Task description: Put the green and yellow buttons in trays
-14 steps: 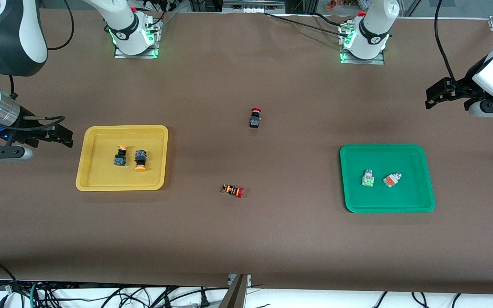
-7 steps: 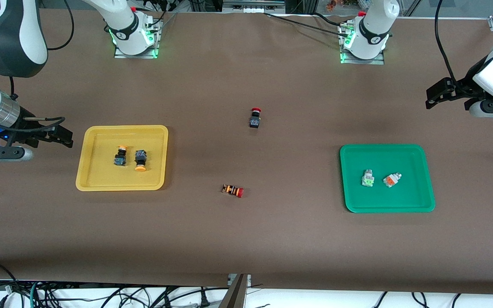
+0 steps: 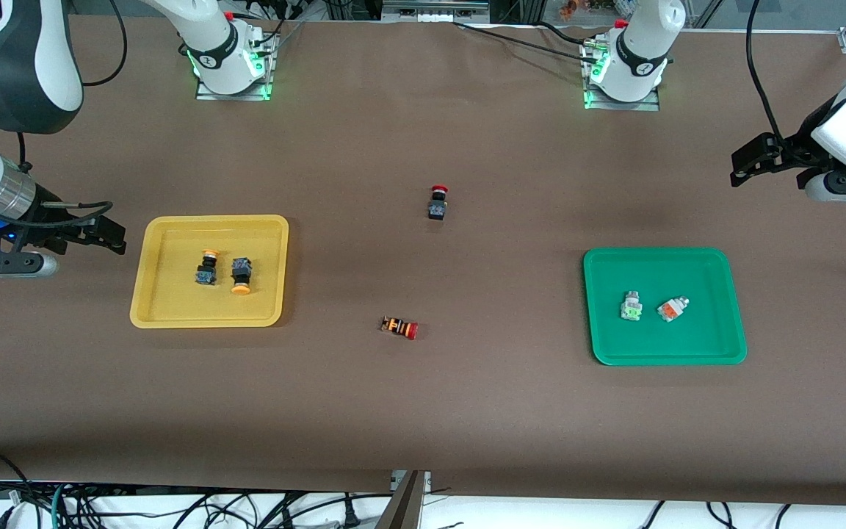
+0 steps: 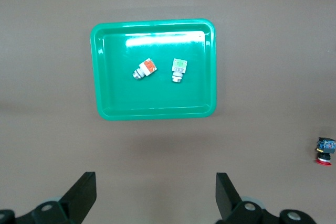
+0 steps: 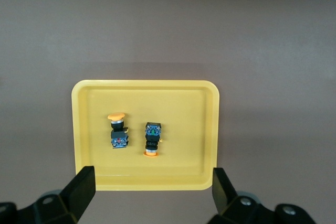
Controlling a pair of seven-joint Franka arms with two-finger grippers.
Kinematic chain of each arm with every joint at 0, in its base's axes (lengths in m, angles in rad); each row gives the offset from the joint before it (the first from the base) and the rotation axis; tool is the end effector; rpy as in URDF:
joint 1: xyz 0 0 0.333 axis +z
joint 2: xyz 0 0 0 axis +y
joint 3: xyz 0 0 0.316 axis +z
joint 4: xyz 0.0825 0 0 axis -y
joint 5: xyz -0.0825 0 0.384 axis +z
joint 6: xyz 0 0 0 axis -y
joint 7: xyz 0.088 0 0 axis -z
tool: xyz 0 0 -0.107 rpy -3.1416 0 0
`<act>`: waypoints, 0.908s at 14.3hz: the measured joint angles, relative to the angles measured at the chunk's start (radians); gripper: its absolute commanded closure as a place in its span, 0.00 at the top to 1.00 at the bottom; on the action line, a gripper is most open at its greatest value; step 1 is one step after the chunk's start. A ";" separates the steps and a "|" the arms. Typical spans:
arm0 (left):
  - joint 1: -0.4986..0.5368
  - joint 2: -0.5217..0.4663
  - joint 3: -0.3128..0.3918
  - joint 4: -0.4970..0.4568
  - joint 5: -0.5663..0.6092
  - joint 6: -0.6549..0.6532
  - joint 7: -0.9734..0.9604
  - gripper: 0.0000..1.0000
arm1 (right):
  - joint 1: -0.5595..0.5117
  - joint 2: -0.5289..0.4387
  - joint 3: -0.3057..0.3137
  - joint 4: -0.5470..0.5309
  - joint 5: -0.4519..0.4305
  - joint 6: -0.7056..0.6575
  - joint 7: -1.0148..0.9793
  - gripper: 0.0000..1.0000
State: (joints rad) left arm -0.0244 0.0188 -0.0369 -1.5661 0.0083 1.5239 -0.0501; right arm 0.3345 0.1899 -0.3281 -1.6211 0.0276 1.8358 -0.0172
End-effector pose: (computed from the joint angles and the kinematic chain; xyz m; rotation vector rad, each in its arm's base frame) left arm 0.5539 -0.0329 0.6123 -3.1291 0.0173 0.0946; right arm 0.6219 0.0209 0.5175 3.1067 0.0363 0.0541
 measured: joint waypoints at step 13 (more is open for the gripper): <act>0.000 0.000 0.000 0.000 0.000 -0.002 0.000 1.00 | 0.015 -0.017 0.002 0.010 0.055 0.024 0.000 0.99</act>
State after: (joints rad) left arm -0.0244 0.0188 -0.0369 -1.5660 0.0083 1.5220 -0.0501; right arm 0.3494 0.1734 -0.3262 -1.6107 0.0825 1.8599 -0.0173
